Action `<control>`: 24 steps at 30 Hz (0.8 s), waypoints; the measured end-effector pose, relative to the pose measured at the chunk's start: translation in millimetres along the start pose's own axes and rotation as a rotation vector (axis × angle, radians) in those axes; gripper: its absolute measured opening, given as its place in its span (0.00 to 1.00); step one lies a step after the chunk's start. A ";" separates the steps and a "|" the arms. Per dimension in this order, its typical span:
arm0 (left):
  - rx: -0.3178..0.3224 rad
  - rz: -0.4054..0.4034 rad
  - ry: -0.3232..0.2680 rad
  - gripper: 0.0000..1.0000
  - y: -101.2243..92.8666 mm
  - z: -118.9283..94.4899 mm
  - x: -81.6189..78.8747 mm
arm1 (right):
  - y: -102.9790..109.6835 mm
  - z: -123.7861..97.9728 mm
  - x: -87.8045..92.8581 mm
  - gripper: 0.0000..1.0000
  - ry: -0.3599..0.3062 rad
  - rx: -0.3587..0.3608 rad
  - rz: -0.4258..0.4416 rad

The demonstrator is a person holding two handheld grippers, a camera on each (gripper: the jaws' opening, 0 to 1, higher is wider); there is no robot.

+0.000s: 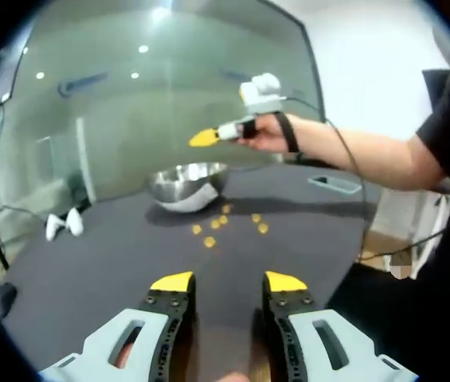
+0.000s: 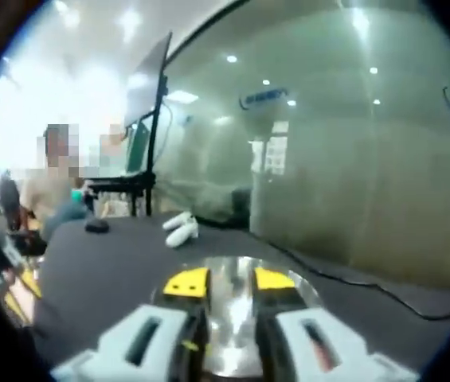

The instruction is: Pick up the QQ candy scattered on the table and place it into the stainless steel bowl on the table

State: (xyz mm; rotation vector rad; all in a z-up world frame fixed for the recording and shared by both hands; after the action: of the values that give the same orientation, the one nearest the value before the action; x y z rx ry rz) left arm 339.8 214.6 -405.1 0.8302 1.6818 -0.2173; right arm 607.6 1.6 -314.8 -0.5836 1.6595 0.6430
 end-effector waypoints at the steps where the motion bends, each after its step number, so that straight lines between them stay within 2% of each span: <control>1: 0.002 0.002 0.001 0.35 -0.1 0.4 0.2 | -0.1 -1.2 0.3 0.20 0.003 -0.003 0.007; 5: 0.005 0.003 -0.004 0.35 0.6 2.0 -1.1 | 0.5 -11.2 -1.6 0.19 -0.003 -0.007 0.012; 8: 0.008 0.010 -0.003 0.35 1.7 4.0 -2.2 | 8.6 -27.9 -6.5 0.19 -0.022 -0.037 0.027; 11: 0.009 0.016 -0.009 0.35 2.9 5.1 -4.5 | 12.5 -45.4 -9.8 0.19 -0.046 -0.062 0.000; 13: 0.008 0.012 -0.013 0.35 3.5 6.4 -5.7 | 20.9 -61.2 -9.9 0.19 -0.087 -0.156 0.058; 14: 0.011 0.017 -0.012 0.35 3.4 7.3 -5.9 | 22.6 -69.1 -7.8 0.19 -0.079 -0.208 0.094; 15: 0.013 0.023 -0.010 0.35 3.3 8.2 -6.0 | 22.7 -77.5 -5.0 0.18 -0.067 -0.230 0.114; 16: 0.014 0.027 -0.008 0.35 3.5 8.7 -6.1 | 19.7 -85.7 -3.4 0.18 -0.074 -0.221 0.101; 18: 0.019 0.033 -0.010 0.35 3.4 9.1 -6.8 | 25.0 -104.7 6.1 0.18 -0.072 -0.216 0.077; 19: 0.018 0.032 -0.012 0.35 3.7 9.2 -7.4 | 27.1 -113.3 12.9 0.18 -0.057 -0.216 0.061; 21: 0.016 0.031 -0.014 0.35 4.1 9.6 -8.2 | 30.1 -127.2 27.4 0.18 -0.019 -0.262 -0.003; 24: 0.021 0.041 -0.017 0.35 3.5 10.1 -9.5 | 34.3 -148.0 53.1 0.18 0.028 -0.248 -0.052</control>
State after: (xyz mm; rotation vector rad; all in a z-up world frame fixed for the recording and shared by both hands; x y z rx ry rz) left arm 350.4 207.8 -398.4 0.8756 1.6480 -0.2141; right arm 470.3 -77.7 -342.3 -0.8141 1.5958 0.8125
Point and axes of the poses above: the point that each gripper's makers call its tool centre point, and the gripper's own axes: z roughly forward along the fingers, y roughly to its left, x roughly out of its underside, the point moved 9 cm from there along -z, roughly backward along the fingers, and after that the axes turned 12 degrees about z, right-handed, at the moved point
